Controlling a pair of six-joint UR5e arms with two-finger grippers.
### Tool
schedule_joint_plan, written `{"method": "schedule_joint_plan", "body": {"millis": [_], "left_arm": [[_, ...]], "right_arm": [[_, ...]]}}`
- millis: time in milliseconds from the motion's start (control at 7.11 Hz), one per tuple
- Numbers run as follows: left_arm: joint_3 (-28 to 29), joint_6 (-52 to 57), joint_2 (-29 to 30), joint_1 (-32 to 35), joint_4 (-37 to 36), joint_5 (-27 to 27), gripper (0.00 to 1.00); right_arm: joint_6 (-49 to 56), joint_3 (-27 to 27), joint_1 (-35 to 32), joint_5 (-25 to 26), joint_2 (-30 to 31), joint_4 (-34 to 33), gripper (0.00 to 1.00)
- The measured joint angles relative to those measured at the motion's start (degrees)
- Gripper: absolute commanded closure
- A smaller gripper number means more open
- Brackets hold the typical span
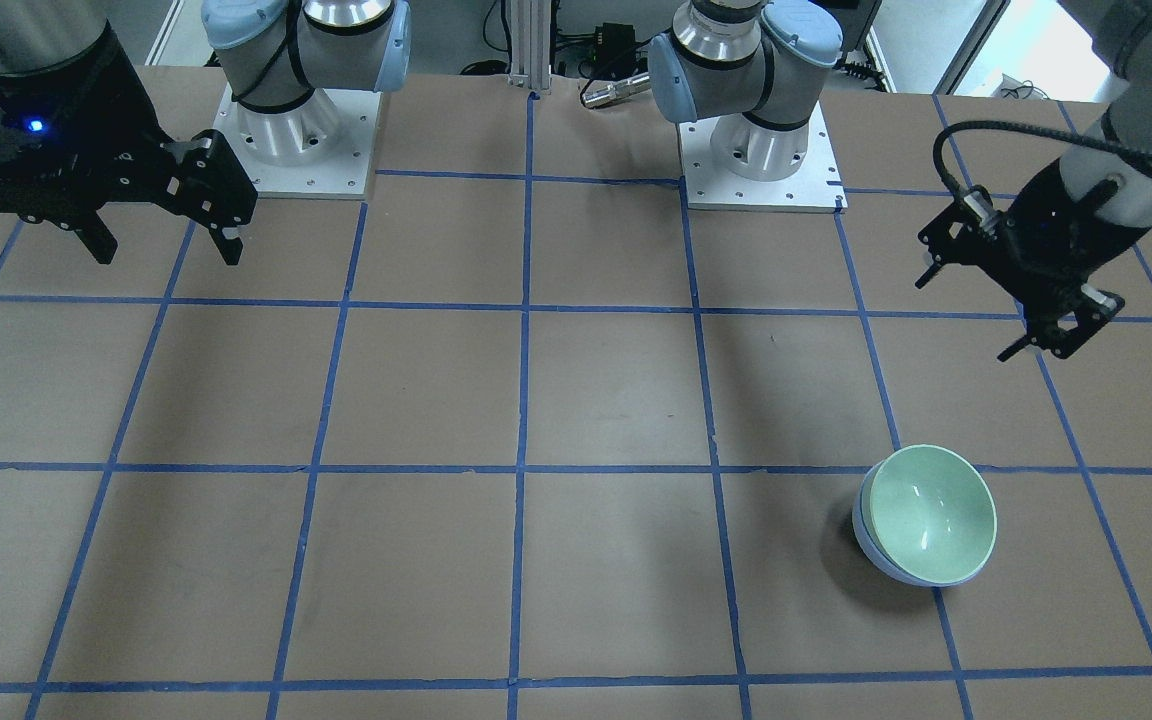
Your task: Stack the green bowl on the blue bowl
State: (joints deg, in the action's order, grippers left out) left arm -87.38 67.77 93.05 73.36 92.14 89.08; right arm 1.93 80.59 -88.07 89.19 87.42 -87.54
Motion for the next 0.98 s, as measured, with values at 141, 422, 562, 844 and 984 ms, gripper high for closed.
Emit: {"method": "schedule_joint_plan", "body": {"millis": [141, 422, 562, 844, 984], "left_arm": [[0.06, -3.50, -2.52, 0.08, 2.41, -0.04, 0.00], [0.05, -17.85, -4.05, 1.88, 4.03, -3.49, 0.00], [0.11, -25.10, -4.13, 4.52, 4.00, -5.16, 0.00], [0.49, -43.33, -3.63, 12.12, 2.76, -4.99, 0.00], [0.69, -51.24, -3.18, 15.42, 1.65, -2.30, 0.00]], "right_arm": [[0.00, 0.00, 0.00, -0.02, 0.01, 0.00, 0.00], [0.00, 0.00, 0.00, 0.01, -0.02, 0.00, 0.00], [0.00, 0.00, 0.00, 0.01, -0.03, 0.00, 0.00], [0.00, 0.00, 0.00, -0.02, 0.01, 0.00, 0.00], [0.00, 0.00, 0.00, 0.00, 0.03, 0.00, 0.00]]}}
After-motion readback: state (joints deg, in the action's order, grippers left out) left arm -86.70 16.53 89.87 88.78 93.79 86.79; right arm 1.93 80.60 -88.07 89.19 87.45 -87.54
